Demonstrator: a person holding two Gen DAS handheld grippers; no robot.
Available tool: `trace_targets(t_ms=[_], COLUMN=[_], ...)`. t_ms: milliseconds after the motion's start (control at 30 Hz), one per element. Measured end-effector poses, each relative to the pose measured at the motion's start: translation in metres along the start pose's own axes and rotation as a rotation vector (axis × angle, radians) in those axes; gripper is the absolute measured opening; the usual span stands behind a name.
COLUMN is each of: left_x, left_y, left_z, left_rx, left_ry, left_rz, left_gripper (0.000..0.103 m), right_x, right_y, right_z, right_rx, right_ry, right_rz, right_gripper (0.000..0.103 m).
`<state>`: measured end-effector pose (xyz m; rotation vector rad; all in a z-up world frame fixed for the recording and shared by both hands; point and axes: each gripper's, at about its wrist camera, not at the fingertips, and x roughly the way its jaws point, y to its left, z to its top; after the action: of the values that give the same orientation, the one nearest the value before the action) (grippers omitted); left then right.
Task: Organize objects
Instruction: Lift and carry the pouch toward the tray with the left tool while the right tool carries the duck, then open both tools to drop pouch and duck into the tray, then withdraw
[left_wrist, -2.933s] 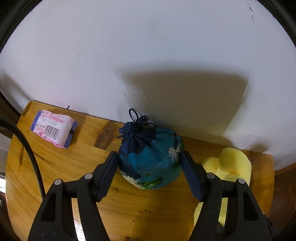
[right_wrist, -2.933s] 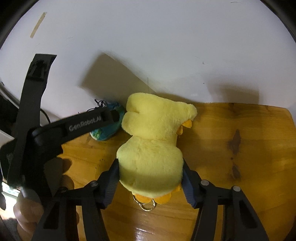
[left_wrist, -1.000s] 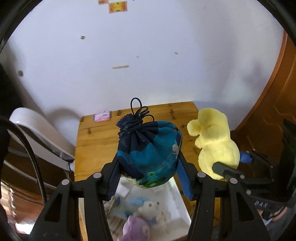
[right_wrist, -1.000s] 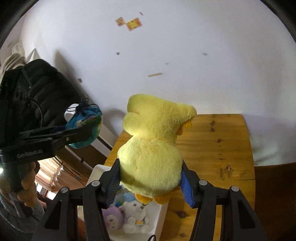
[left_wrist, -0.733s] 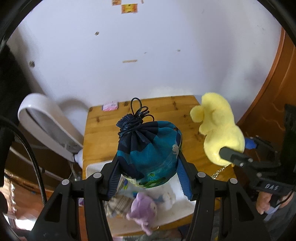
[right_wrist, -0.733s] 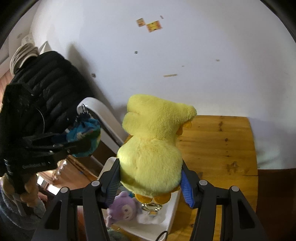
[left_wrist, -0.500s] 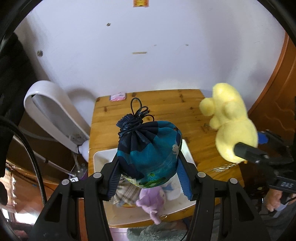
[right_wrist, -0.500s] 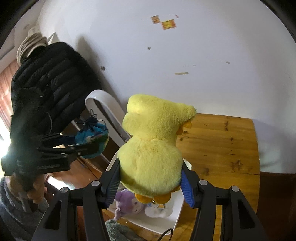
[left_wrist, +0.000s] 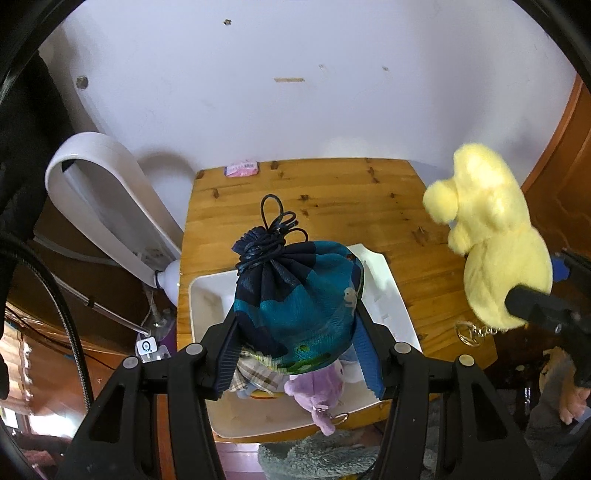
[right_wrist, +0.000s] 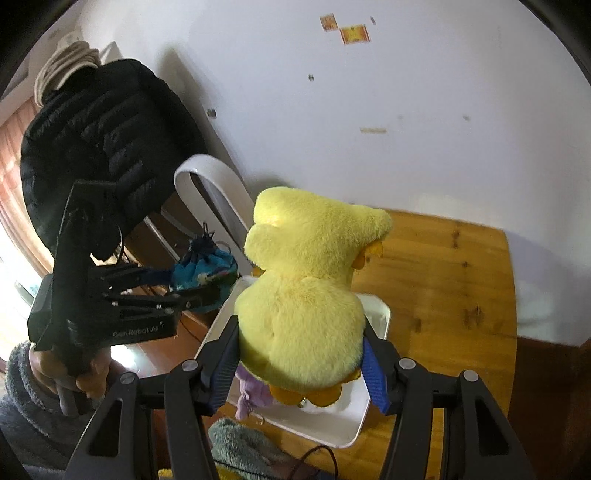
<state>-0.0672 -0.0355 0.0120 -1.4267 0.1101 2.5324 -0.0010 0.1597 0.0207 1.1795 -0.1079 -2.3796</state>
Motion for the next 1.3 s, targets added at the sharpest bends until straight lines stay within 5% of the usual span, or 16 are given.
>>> trace_targets(t_ms=[367, 933, 1300], left_x=[0.011, 0.073, 0.101], left_y=[-0.017, -0.027, -0.031], left_z=[0.005, 0.014, 0.013], left_rx=[0.03, 0.054, 0.048], left_ry=[0.017, 0.094, 0.165], left_rz=[-0.032, -0.017, -0.038], left_gripper=[0.059, 0.059, 0.062], right_x=[-0.015, 0.094, 0.102], right_y=[0.009, -0.012, -0.016], right_z=[-0.015, -0.045, -0.047], right_rx=[-0.033, 0.031, 0.02], right_ry=[0.059, 0.313, 0.348], right_rz=[-0.02, -0.058, -0.03], right_gripper=[0.061, 0.063, 0.066])
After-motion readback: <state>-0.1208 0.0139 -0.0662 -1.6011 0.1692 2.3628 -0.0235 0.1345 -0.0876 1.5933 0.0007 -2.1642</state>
